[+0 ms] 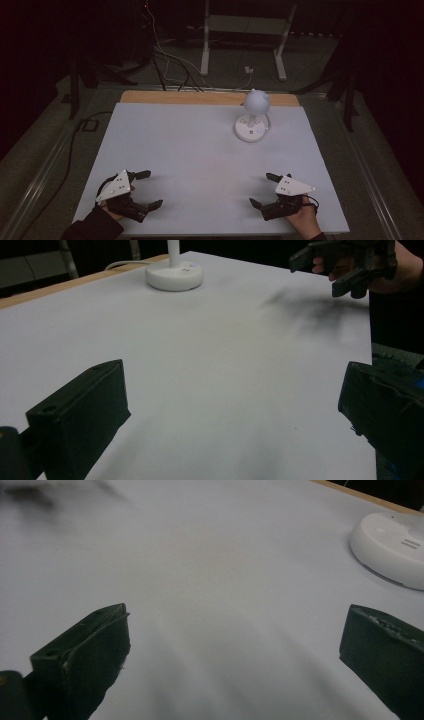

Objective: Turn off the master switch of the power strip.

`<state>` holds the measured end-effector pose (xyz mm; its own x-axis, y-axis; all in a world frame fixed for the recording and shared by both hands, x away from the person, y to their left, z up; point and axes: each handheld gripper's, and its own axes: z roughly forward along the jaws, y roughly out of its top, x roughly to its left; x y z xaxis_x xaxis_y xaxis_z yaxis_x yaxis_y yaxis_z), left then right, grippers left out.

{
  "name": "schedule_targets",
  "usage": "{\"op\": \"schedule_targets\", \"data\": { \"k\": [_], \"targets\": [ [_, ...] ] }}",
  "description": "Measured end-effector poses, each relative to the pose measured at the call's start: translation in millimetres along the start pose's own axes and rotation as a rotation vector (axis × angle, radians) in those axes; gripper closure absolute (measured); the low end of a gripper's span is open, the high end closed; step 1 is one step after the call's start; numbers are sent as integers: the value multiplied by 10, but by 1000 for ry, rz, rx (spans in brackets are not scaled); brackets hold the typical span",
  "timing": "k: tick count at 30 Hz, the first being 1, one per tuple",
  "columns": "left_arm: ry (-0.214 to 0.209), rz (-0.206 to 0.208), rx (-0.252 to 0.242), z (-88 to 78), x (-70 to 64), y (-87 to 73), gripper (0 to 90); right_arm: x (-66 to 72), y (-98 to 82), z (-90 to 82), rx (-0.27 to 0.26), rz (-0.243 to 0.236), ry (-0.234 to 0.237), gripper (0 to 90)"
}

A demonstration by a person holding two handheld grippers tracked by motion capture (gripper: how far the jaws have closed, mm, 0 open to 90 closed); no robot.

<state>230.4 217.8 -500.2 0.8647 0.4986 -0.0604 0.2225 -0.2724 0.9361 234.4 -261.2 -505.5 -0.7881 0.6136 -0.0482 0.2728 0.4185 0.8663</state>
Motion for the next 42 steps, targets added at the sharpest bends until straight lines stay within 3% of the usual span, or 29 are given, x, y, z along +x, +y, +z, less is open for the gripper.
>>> {"op": "schedule_targets", "data": {
  "k": [5, 12, 22, 31, 42],
  "targets": [
    [-7, -6, 14, 13, -2, -4, 3, -22, -3, -24, -11, 22, 4, 0],
    [-12, 1, 37, 27, -16, -5, 3, -14, -9, 7, 15, 40, 1, 0],
    [3, -6, 20, 11, -2, -1, 3, -9, -2, 27, 35, 63, 26, 0],
    [4, -4, 16, 4, -5, 5, 3, 64, 46, 42, 50, 39, 31, 0],
    [2, -7, 15, 3, -6, 6, 3, 126, 143, 47, 69, 47, 47, 0]
  ]
}}
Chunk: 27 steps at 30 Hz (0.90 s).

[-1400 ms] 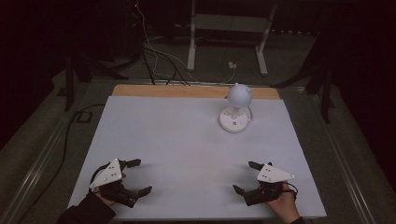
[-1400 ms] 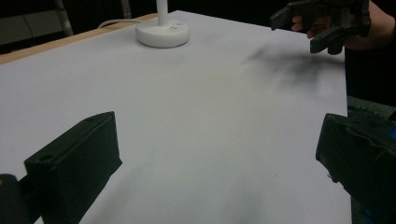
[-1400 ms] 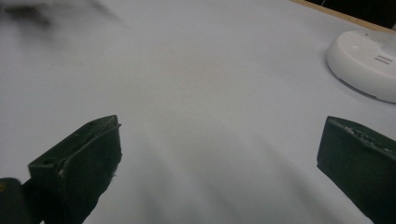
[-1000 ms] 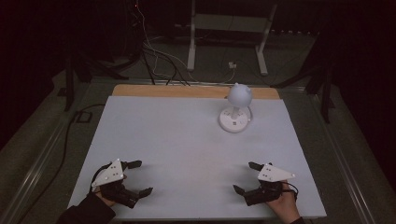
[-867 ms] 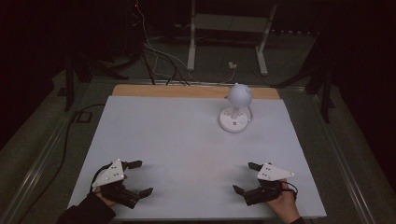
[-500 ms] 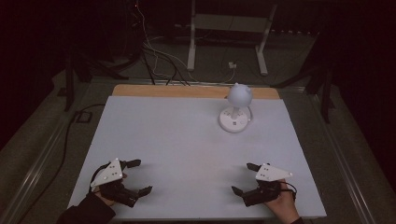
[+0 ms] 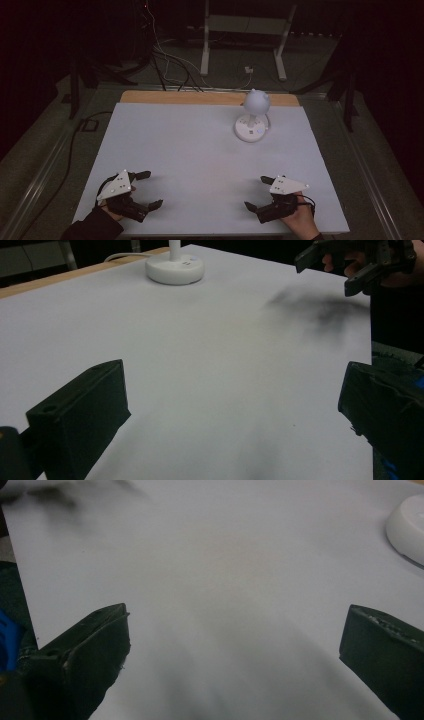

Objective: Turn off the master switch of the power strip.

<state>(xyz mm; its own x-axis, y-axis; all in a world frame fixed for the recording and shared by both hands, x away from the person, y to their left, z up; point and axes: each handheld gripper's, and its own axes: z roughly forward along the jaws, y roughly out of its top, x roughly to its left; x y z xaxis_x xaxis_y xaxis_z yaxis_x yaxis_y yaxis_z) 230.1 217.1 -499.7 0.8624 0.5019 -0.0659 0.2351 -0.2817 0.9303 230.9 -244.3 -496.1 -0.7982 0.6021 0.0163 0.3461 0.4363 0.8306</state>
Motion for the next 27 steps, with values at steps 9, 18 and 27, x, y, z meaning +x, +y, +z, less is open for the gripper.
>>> {"op": "schedule_targets", "data": {
  "k": [9, 18, 27],
  "targets": [
    [-4, 1, -1, 0, -1, 2, 3, 1, 89, -1, -3, 7, 3, 0],
    [1, -6, -7, -4, 5, 4, 3, -39, 191, -11, -15, 13, 11, 0],
    [0, -5, -8, -3, 0, 6, 3, -81, 307, -11, -26, 2, 3, 0]
  ]
}}
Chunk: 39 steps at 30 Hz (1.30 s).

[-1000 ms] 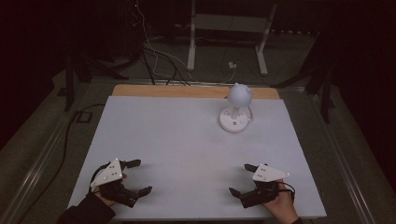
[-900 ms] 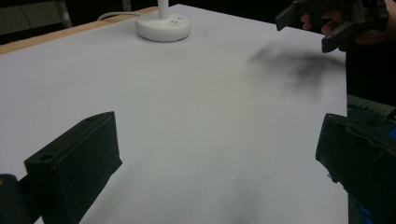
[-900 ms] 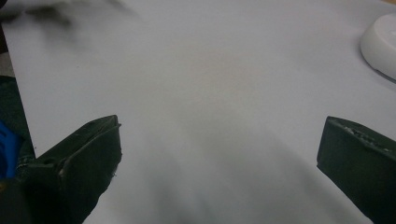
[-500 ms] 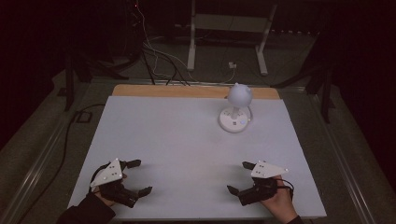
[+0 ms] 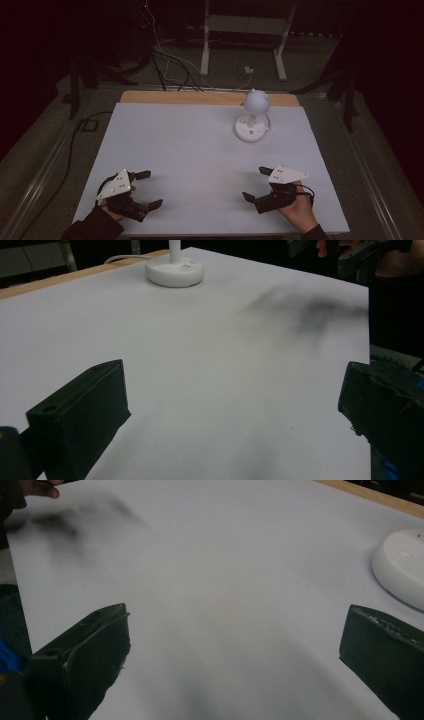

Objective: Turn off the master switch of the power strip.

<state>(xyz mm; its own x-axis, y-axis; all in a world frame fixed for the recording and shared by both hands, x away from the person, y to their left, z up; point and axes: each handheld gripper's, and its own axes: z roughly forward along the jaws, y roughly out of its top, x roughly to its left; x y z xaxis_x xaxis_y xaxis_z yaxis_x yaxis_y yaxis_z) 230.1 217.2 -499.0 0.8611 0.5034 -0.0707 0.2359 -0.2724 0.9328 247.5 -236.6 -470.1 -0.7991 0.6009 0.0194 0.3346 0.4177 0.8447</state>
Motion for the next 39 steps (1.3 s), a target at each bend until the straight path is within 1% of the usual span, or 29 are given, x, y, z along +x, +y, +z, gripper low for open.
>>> {"op": "schedule_targets", "data": {
  "k": [5, 12, 17, 20, 25, 31, 39],
  "targets": [
    [-2, -2, -1, 2, 0, 1, 3, -22, 67, 0, -7, -3, -12, 0],
    [-4, -1, -3, 2, -6, 3, 3, -90, 169, -25, -27, -7, -29, 0],
    [-6, 0, -3, 0, -6, 4, 3, -144, 234, -50, -39, 5, -39, 0],
    [-7, 1, -3, -2, -5, 7, 3, -171, 266, -56, -43, 3, -46, 0],
    [-7, 1, -2, -1, -5, 7, 3, -216, 303, -36, -40, 7, -54, 0],
    [-8, 0, -3, -4, -5, 8, 3, -276, 346, -14, -52, 16, -64, 0],
    [-11, -6, -5, -3, -4, 7, 3, -380, 410, 6, -61, 28, -96, 0]
  ]
}}
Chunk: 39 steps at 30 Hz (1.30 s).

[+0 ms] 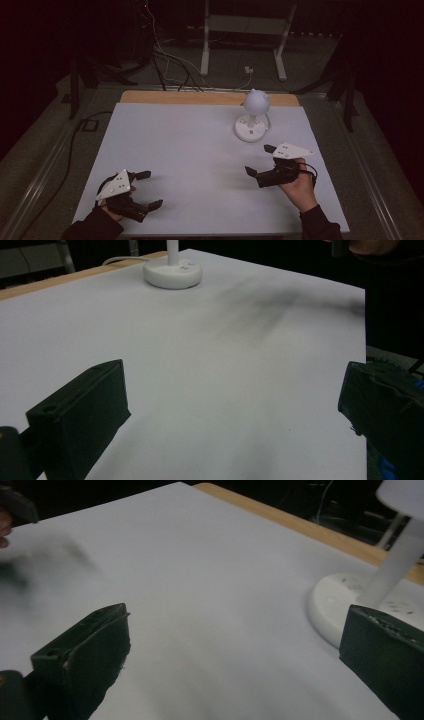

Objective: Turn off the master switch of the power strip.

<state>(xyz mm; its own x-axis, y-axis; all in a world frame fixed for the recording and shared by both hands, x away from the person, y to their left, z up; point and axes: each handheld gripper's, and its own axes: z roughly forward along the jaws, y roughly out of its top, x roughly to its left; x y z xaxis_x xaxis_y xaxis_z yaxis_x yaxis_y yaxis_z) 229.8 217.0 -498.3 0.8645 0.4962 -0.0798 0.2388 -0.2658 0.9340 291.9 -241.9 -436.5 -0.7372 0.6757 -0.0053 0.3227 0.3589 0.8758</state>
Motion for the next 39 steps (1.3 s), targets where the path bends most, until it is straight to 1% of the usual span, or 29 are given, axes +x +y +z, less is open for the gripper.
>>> {"op": "schedule_targets", "data": {
  "k": [1, 4, 8, 9, 12, 13, 15, 16, 18, 20, 21, 23, 24, 28, 29, 33, 34, 35, 36, 39],
  "targets": [
    [1, 4, 2, -1, -1, 0, 3, -36, 24, 2, -6, 7, -8, 0],
    [1, 4, 1, -5, 1, 0, 3, -68, 46, 6, -9, 7, -17, 0],
    [1, 4, 1, -4, 0, 0, 3, -145, 72, 10, -23, 28, -29, 0],
    [0, 5, 3, -3, 1, 1, 3, -182, 86, 16, -25, 32, -38, 0],
    [0, 3, 3, -2, 0, 1, 3, -219, 101, 22, -26, 36, -46, 0],
    [0, 5, 3, -3, 0, 1, 3, -255, 119, 29, -26, 42, -58, 7],
    [1, 5, 2, -3, 0, 2, 3, -270, 126, 32, -26, 43, -61, 7],
    [1, 5, 0, -3, 1, 2, 3, -311, 147, 41, -28, 47, -66, 7],
    [1, 1, 0, -3, 1, 1, 3, -328, 154, 45, -29, 51, -70, 7],
    [1, 3, 0, -4, 1, 1, 3, -365, 167, 58, -28, 57, -76, 7],
    [1, 4, 0, -4, 1, 2, 3, -400, 177, 75, -27, 59, -87, 7],
    [1, 5, -4, -4, 1, 1, 3, -412, 180, 80, -27, 61, -90, 7],
    [3, 7, -4, -4, -1, 1, 3, -450, 188, 94, -33, 70, -99, 7],
    [3, 5, -3, -5, 0, 2, 3, -504, 199, 121, -26, 76, -115, 7],
    [2, 2, -4, -6, 2, 2, 3, -544, 207, 140, -21, 81, -124, 7],
    [1, 3, -4, -6, 1, 2, 3, -624, 222, 174, -15, 93, -146, 7],
    [1, 1, -4, -6, 2, 2, 3, -624, 222, 174, -15, 93, -146, 7],
    [4, 2, -3, -5, 1, 2, 3, -646, 225, 184, -13, 98, -150, 7],
    [7, 3, -2, -5, 1, 2, 3, -699, 230, 205, -12, 110, -161, 7],
    [9, -1, -5, -10, 5, 2, 3, -747, 235, 224, -18, 123, -169, 7]
  ]
}}
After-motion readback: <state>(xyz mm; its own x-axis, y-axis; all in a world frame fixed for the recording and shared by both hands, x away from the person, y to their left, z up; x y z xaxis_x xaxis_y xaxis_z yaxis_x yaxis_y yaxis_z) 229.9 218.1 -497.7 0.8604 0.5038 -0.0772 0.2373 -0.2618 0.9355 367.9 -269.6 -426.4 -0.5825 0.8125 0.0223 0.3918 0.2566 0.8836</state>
